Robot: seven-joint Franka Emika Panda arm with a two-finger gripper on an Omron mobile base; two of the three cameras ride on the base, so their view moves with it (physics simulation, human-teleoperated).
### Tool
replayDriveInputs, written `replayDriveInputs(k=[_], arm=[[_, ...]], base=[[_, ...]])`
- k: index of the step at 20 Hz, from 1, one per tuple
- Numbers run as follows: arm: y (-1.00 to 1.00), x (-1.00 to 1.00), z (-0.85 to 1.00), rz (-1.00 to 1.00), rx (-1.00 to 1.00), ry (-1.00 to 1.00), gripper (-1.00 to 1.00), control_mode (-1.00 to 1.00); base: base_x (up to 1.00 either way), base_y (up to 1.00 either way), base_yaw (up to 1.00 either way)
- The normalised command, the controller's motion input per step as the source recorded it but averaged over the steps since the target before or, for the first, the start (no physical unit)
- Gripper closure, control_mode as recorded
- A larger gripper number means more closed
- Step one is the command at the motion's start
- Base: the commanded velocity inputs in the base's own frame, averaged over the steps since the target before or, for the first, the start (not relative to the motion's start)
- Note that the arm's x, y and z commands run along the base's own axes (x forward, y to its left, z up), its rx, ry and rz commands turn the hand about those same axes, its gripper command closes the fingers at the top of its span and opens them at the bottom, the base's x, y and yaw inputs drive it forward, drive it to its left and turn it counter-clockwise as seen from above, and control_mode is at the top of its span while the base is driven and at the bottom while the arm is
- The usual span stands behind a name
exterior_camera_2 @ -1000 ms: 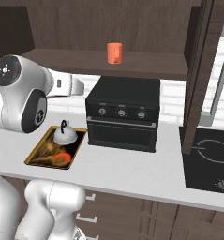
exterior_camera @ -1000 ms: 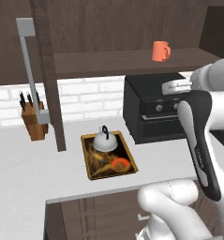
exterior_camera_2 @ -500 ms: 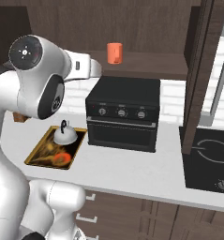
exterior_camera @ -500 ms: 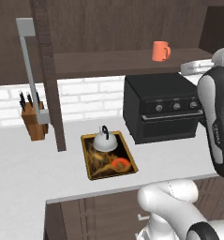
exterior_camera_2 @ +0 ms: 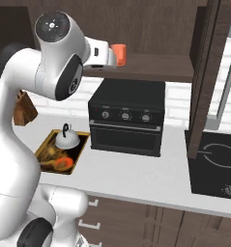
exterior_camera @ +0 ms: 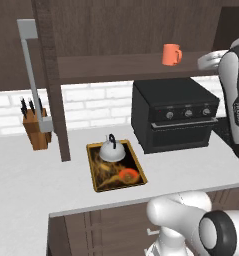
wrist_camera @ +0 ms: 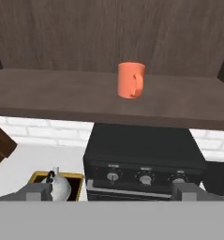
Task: Pick the kettle from the counter and place it on the tray. Then pick the mug from the cabinet and place it on the tray. Then close the cabinet doors.
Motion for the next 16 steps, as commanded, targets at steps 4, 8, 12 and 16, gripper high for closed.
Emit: replayDriveInputs(k=[4, 8, 12, 16], arm=[[-0.04, 0.60, -0.16, 0.01, 0.01, 0.00, -1.00, -1.00], [0.00, 0.69, -0.07, 0.00, 0.04, 0.00, -1.00, -1.00], [-0.11, 0.61, -0.04, 0.04, 0.16, 0.00, -1.00, -1.00], [-0.18, 0.55, 0.00, 0.08, 0.15, 0.03, -1.00, -1.00]], base=[[0.00, 0.00, 0.00], [0.00, 0.00, 0.00], [0.00, 0.00, 0.00], [0.00, 0.00, 0.00]])
